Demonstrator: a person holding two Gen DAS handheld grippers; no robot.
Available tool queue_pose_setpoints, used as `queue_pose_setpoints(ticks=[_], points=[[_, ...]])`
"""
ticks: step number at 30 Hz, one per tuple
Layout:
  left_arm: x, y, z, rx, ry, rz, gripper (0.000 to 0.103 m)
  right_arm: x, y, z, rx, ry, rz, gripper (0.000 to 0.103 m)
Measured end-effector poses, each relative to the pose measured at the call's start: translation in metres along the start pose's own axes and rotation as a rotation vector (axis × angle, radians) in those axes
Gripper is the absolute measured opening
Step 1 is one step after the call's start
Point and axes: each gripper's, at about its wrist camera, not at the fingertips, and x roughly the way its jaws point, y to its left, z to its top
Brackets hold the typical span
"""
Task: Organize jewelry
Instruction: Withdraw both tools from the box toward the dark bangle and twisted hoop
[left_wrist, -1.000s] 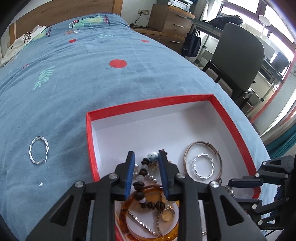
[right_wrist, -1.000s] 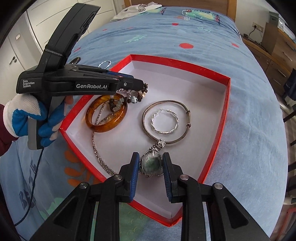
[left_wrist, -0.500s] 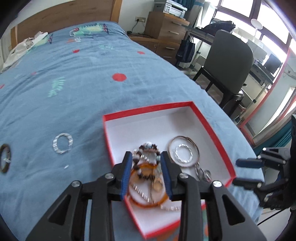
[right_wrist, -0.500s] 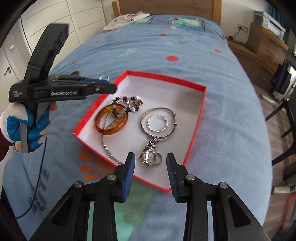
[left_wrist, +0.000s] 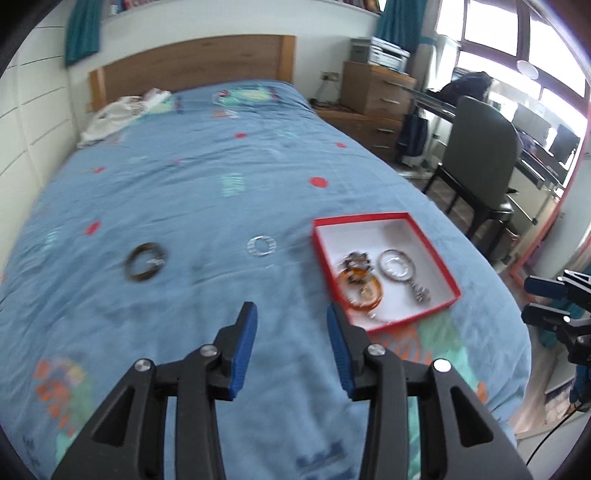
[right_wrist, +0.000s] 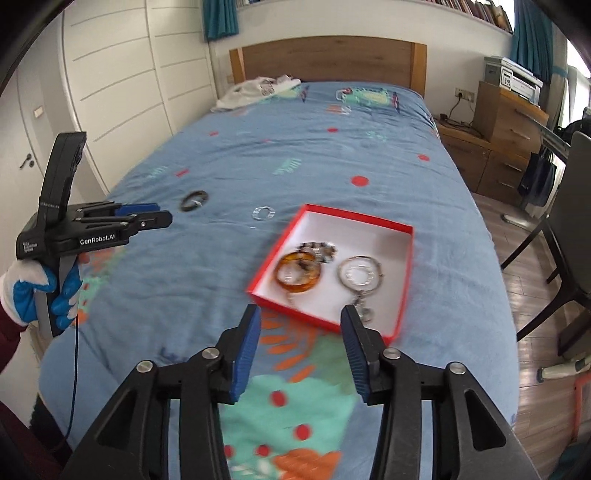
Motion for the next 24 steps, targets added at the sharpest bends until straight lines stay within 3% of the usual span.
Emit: queue_pose_setpoints(ticks=[7, 10, 16, 24], points=[[-0.073, 0.032, -0.043, -0.045, -0.065, 0.103, 0.039, -0.025, 0.049, -0.019, 0.014, -0.017, 0.009, 0.046], [-0.100, 0.046, -0.061, -0.075, -0.096, 0.132, 0.044, -0.039, 0.066, -0.020, 0.010, -0.033, 0.006, 0.046], [-0.125, 0.073, -0.082, -0.133, -0.125, 0.169, 0.045, -0.055, 0.090, -0.015, -0.018, -0.055, -0.004, 0.046], [-0.123, 0.096, -0.086, -0.162, -0.129, 0.234, 0.045, -0.042, 0.104, -0.007, -0.023, -0.051, 0.016, 0.047]])
